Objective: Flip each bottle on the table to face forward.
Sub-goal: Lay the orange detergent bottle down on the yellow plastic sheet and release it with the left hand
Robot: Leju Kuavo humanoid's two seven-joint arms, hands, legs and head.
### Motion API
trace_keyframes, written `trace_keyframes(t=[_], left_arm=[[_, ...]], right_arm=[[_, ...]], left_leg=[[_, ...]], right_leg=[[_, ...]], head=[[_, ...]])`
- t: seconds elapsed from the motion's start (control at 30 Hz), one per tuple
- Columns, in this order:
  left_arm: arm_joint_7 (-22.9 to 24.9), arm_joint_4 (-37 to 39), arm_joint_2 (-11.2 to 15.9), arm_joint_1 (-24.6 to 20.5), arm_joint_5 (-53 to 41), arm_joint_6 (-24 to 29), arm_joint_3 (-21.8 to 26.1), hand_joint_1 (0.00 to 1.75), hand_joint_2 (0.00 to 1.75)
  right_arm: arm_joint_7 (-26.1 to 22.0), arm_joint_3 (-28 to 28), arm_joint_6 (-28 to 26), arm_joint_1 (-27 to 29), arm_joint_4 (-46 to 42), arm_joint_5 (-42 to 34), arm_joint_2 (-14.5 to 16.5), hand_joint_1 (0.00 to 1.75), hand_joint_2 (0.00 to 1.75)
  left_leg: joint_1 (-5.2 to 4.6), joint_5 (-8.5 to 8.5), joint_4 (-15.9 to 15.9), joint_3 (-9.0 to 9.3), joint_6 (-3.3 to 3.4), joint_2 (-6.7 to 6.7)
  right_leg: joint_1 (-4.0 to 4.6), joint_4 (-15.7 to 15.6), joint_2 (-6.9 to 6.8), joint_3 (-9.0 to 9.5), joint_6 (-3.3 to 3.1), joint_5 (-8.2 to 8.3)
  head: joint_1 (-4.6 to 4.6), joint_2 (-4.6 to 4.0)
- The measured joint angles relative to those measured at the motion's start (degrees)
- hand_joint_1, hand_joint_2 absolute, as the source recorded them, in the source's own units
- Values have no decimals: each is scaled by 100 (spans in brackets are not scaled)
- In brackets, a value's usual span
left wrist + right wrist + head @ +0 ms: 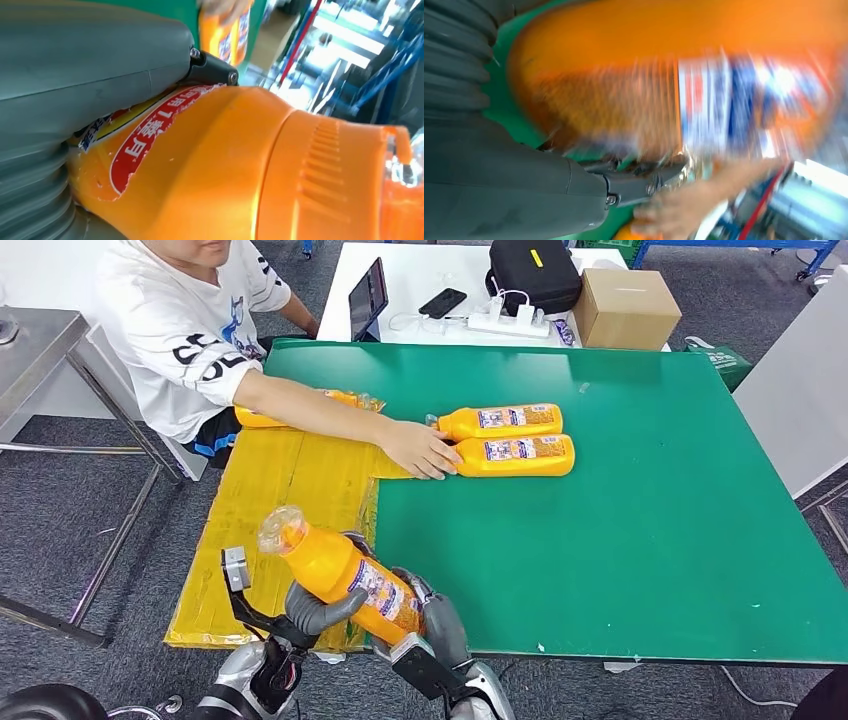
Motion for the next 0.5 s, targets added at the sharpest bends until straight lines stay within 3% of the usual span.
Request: trace_keyframes(t=[0.1,0.2,0.33,0.5], left_arm=[[138,-254,-37,-56,104,647,275,175,175],[247,-462,-56,-122,119,790,463,175,175],[67,-600,-119,-189,14,1219,667,175,175],[-79,-740,-166,-590,-175,2069,1039,175,175]], right_arm=[[22,-52,-67,8,-349,-75,10,0,0],[41,-92,-17,8,-599,-42,24,0,0],[7,-156,87,16,-773,-100,42,0,0],[-10,-206,284,34,-1060,-231,70,0,0]], left_leg=[[0,1,0,1,-1,3],[0,4,0,1,-1,0],[0,5,0,1,-2,2],[1,6,0,1,-3,1]], right_leg=[[0,0,0,-2,-1,1],[0,0,-1,0,-1,2],[0,0,-1,-2,-1,2],[1,0,-1,-2,-1,3]], head=[[-1,0],[-1,0],[-1,0],[-1,0]])
